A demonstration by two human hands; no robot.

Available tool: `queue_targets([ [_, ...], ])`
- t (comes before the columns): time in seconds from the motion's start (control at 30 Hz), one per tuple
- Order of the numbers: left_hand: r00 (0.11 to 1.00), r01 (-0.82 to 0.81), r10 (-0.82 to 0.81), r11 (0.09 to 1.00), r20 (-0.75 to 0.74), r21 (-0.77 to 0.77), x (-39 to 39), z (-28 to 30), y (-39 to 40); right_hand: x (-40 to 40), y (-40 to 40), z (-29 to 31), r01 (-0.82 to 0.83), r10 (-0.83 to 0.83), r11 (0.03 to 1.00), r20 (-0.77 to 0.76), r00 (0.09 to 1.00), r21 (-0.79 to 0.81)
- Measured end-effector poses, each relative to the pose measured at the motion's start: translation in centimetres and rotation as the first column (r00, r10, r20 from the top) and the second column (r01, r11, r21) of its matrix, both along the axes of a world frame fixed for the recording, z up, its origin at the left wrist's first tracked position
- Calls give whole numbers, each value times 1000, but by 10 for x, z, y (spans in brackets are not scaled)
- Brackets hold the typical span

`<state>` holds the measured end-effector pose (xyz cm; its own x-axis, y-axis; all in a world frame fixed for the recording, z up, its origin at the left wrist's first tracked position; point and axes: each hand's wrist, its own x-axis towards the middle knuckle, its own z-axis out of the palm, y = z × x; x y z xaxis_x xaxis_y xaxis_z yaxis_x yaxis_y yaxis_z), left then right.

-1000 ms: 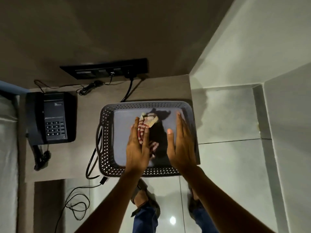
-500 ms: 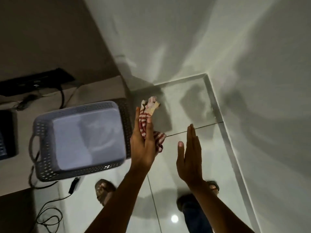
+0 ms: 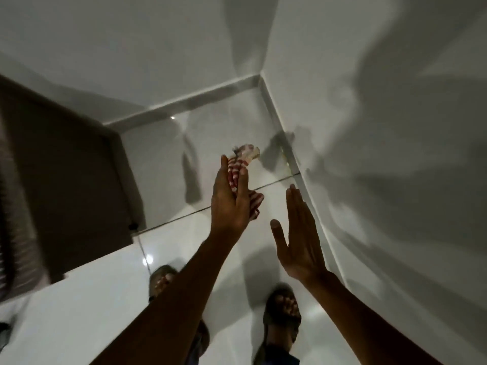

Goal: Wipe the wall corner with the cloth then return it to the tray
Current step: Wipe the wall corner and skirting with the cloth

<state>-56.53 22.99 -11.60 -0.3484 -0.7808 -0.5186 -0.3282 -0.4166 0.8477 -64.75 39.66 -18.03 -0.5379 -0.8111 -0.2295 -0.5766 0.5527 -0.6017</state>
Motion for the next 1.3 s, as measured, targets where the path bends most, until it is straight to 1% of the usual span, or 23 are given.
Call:
queue_targets([
  [0.1, 999, 37, -36, 998, 16, -50, -35, -70, 5, -18, 23, -65, -3, 3, 1000, -19, 1000, 1],
  [0.17, 996, 72, -68, 993, 52, -96, -56, -119, 7, -27, 35, -113, -18, 18, 1000, -32, 999, -3],
  [0.23, 987, 128, -108, 974, 115, -185, -74, -162, 6, -34, 42, -160, -27, 26, 1000, -36, 999, -5],
  [0.37, 965, 223, -133, 872, 228, -435, -104, -227, 3, -43, 51, -234, -2, 5, 999, -91, 996, 35],
  [0.47, 925, 342, -188, 791, 331, -508, -125, -264, -7, -47, 52, -274, -10, 19, 999, -222, 975, 41],
  [0.53, 887, 442, -255, 710, 386, -548, -134, -290, -8, -46, 53, -291, -3, 29, 996, -309, 950, 85],
  [0.57, 867, 490, -295, 650, 402, -581, -136, -303, -7, -46, 52, -296, 1, 31, 995, -337, 941, 95],
  [0.63, 825, 565, -332, 486, 456, -667, -133, -326, 1, -43, 51, -299, 11, 20, 997, -371, 929, 81],
  [0.67, 809, 587, -323, 398, 491, -705, -129, -336, 6, -43, 51, -300, 18, 9, 998, -384, 923, 68],
  [0.7, 795, 604, -314, 330, 519, -726, -123, -344, 12, -42, 51, -300, 27, -5, 998, -392, 920, 51],
  [0.8, 755, 644, -334, 214, 565, -734, -101, -356, 17, -40, 52, -303, 60, -50, 998, -429, 902, 10],
  [0.83, 753, 646, -315, 187, 578, -740, -94, -355, 13, -37, 52, -303, 69, -56, 998, -446, 893, 13],
  [0.87, 760, 643, -271, 183, 591, -743, -89, -353, 6, -36, 52, -304, 74, -59, 997, -461, 885, 15],
  [0.9, 772, 635, -208, 200, 601, -746, -90, -350, -2, -35, 52, -306, 77, -59, 997, -470, 881, 19],
  [0.97, 767, 634, -94, 263, 635, -727, -106, -343, -20, -35, 51, -306, 83, -51, 995, -465, 884, 49],
  [1.03, 719, 676, -122, 348, 684, -649, -132, -334, -27, -36, 51, -304, 82, -34, 993, -464, 885, 83],
  [1.07, 699, 695, -149, 371, 699, -616, -142, -332, -26, -35, 51, -303, 80, -27, 992, -469, 883, 94],
  [1.1, 686, 708, -165, 375, 708, -599, -148, -332, -24, -34, 50, -303, 79, -23, 992, -473, 881, 99],
  [1.13, 685, 713, -186, 371, 704, -595, -150, -332, -20, -34, 50, -302, 82, -22, 991, -475, 880, 105],
  [1.17, 692, 713, -200, 341, 693, -613, -145, -334, -15, -34, 50, -302, 85, -23, 990, -475, 880, 111],
  [1.23, 704, 710, -221, 226, 675, -667, -123, -339, -6, -34, 50, -302, 88, -26, 990, -472, 881, 111],
  [1.27, 682, 731, -232, 190, 694, -655, -113, -341, -6, -35, 50, -302, 89, -26, 990, -467, 884, 113],
  [1.3, 653, 757, -220, 172, 725, -630, -110, -342, -10, -35, 50, -302, 89, -25, 989, -460, 887, 118],
])
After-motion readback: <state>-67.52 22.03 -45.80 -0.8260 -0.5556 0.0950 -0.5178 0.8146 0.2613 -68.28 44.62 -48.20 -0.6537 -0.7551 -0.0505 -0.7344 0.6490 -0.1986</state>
